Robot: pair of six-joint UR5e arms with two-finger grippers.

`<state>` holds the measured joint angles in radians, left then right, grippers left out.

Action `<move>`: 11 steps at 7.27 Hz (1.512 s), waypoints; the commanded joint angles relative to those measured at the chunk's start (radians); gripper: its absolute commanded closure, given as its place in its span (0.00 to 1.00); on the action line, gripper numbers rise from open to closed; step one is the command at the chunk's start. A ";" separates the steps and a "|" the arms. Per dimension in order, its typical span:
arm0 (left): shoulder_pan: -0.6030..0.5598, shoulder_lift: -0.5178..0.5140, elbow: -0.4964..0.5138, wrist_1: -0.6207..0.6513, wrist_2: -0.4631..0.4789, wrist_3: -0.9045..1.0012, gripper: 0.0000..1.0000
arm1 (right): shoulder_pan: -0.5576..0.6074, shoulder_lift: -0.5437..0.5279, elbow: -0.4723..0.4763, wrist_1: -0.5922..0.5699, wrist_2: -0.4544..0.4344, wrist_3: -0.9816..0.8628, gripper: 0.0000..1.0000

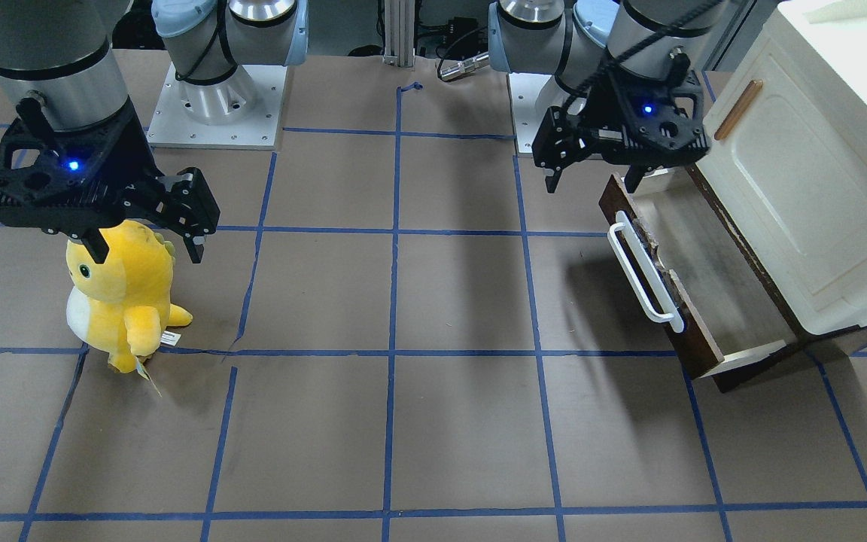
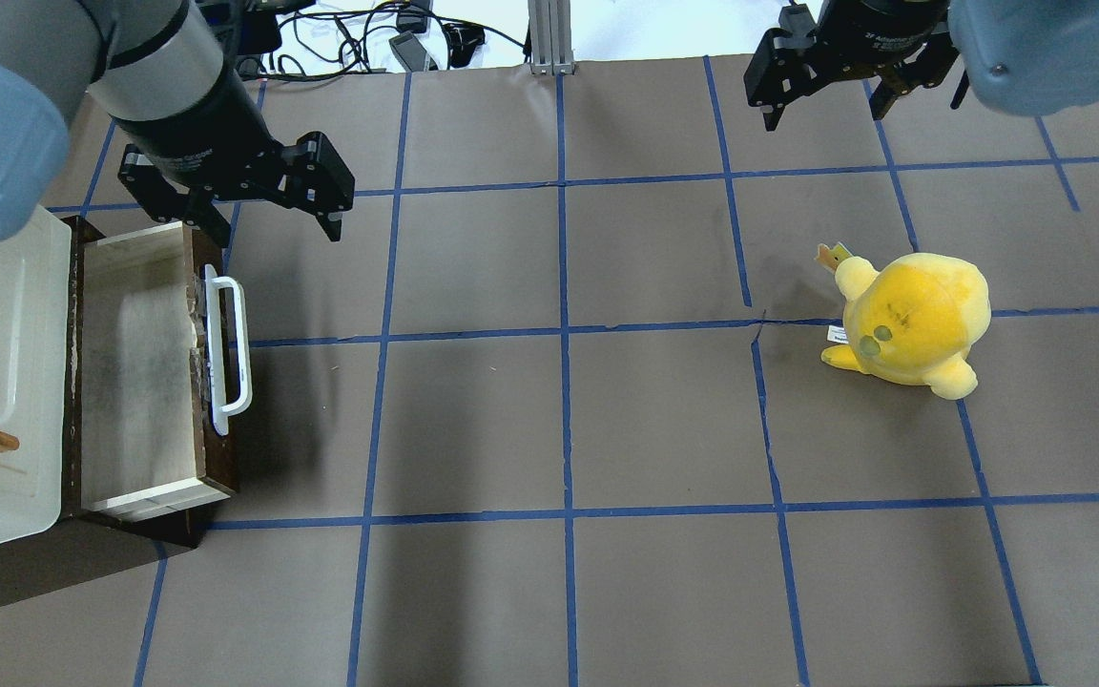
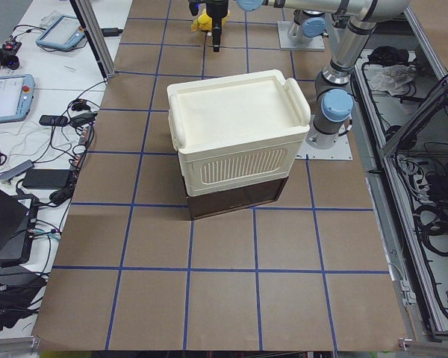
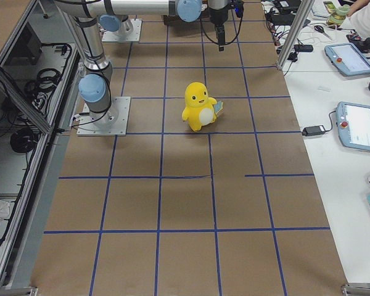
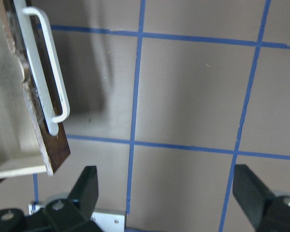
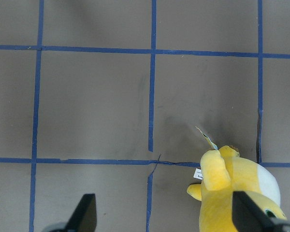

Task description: Pull drawer sideways

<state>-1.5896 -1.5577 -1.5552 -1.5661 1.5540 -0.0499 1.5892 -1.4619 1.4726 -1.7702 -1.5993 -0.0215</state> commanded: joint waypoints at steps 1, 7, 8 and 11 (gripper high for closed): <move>0.034 -0.009 0.024 0.009 -0.064 0.012 0.00 | 0.000 0.000 0.000 0.000 -0.001 0.000 0.00; -0.050 -0.002 0.027 -0.008 -0.051 0.015 0.00 | 0.000 0.000 0.000 0.000 -0.001 0.000 0.00; -0.050 0.011 0.020 -0.017 -0.049 0.015 0.00 | 0.000 0.000 0.000 0.000 -0.001 0.000 0.00; -0.050 -0.002 0.020 -0.015 -0.052 0.013 0.00 | 0.000 0.000 0.000 0.000 -0.001 0.000 0.00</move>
<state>-1.6398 -1.5542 -1.5323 -1.5842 1.5030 -0.0366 1.5892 -1.4619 1.4726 -1.7702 -1.5993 -0.0215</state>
